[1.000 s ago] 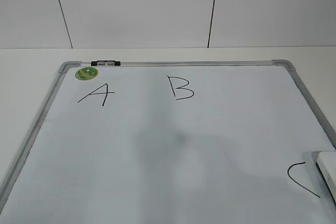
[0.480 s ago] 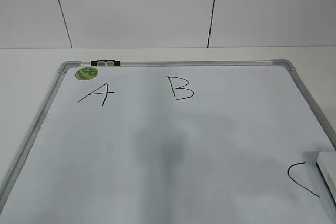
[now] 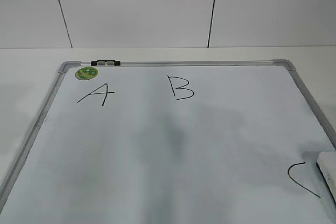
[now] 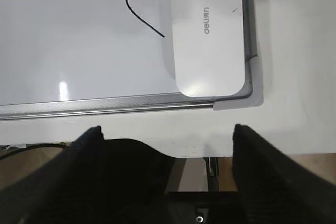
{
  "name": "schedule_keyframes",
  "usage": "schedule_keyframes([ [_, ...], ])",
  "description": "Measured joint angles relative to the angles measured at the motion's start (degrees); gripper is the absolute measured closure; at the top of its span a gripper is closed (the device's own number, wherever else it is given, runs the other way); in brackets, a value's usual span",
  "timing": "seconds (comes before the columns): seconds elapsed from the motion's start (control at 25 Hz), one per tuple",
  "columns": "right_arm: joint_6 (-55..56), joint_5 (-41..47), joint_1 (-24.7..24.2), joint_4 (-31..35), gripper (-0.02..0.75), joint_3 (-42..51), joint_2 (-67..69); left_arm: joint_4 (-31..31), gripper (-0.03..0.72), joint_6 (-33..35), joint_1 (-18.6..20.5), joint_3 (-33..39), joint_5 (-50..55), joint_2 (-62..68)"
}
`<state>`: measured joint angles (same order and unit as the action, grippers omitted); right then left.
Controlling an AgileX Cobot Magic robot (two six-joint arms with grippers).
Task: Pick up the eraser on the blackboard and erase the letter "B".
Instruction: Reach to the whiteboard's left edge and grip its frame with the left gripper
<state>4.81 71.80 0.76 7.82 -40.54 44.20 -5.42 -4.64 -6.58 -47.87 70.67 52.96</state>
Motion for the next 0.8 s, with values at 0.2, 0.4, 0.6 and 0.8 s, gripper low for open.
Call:
schedule_keyframes([
  [0.2, 0.04, -0.03, 0.0, 0.12, 0.154, 0.0, 1.5, -0.21, 0.45, 0.0, 0.0, -5.45, -3.74, 13.65],
  [0.4, 0.14, -0.12, 0.0, 0.12, 0.154, 0.0, 1.89, 0.26, 0.449, 0.36, 0.0, -11.52, -8.34, 25.6],
  [0.6, 0.14, -0.12, 0.0, 0.21, 0.154, 0.0, 1.89, 0.36, 0.45, 1.14, 0.0, -16.63, -11.2, 36.78],
  [0.8, 0.14, -0.12, 0.0, 0.21, 0.154, 0.0, 1.89, 0.36, 0.449, 1.71, 0.0, -19.22, -13.74, 44.54],
])
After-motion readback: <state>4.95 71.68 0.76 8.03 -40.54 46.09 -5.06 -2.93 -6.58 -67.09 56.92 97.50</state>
